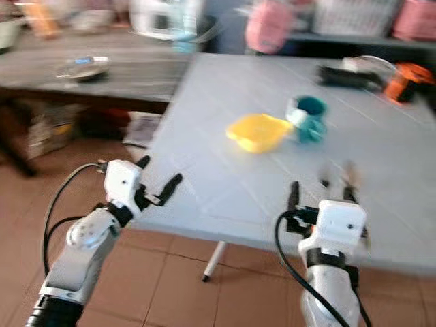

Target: Setting the table

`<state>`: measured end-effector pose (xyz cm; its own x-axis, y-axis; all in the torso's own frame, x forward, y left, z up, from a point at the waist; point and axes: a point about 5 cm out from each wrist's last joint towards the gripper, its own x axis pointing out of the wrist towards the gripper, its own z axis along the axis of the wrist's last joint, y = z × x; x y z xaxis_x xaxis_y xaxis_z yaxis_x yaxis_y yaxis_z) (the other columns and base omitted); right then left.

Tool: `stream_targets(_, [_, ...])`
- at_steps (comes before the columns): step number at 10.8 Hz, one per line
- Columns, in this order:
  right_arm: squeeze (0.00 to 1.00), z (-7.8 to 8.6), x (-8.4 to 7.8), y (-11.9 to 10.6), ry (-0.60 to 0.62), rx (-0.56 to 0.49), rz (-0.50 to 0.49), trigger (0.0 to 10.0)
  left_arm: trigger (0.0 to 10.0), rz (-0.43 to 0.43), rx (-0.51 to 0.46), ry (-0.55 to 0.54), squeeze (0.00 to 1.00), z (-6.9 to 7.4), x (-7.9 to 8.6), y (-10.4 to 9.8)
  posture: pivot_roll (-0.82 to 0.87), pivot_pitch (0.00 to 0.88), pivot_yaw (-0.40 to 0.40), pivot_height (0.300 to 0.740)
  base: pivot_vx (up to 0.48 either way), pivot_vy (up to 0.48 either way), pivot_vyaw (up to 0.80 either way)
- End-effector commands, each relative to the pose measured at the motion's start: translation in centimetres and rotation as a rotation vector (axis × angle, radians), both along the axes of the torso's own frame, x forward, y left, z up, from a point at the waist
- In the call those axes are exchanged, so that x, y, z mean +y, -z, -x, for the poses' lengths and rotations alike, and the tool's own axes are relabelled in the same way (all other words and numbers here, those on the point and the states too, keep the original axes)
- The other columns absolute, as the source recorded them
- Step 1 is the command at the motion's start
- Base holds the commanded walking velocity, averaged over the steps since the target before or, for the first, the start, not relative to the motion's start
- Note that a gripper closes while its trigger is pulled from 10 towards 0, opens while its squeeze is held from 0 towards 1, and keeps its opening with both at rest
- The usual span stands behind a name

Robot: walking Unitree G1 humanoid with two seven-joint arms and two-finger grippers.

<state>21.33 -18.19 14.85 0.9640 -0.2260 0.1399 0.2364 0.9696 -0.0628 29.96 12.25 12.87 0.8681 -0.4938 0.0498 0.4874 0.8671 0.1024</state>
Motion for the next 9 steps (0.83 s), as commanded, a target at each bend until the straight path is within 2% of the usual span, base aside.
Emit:
stream_targets(1, [0.00, 0.16, 0.02, -0.54, -0.004, -0.019, 0.003, 10.0, 10.0, -0.001, 0.009, -0.011, 0.00, 0.01, 0.17, 0.05, 0.08, 0.104, 0.020, 0.740, 0.000, 0.000, 0.00])
stream_targets(3, [0.00, 0.06, -0.01, -0.59, -0.010, -0.018, 0.010, 10.0, 10.0, -0.003, 0.012, -0.033, 0.00, -0.03, 0.34, 0.17, 0.09, 0.107, 0.012, 0.740, 0.000, 0.000, 0.00])
stream_targets(9, [0.00, -0.08, 0.25, -0.70, -0.027, -0.022, 0.015, 10.0, 10.0, -0.003, 0.022, -0.028, 0.00, 0.02, 0.17, 0.29, 0.09, 0.102, 0.011, 0.740, 0.000, -0.342, 0.00])
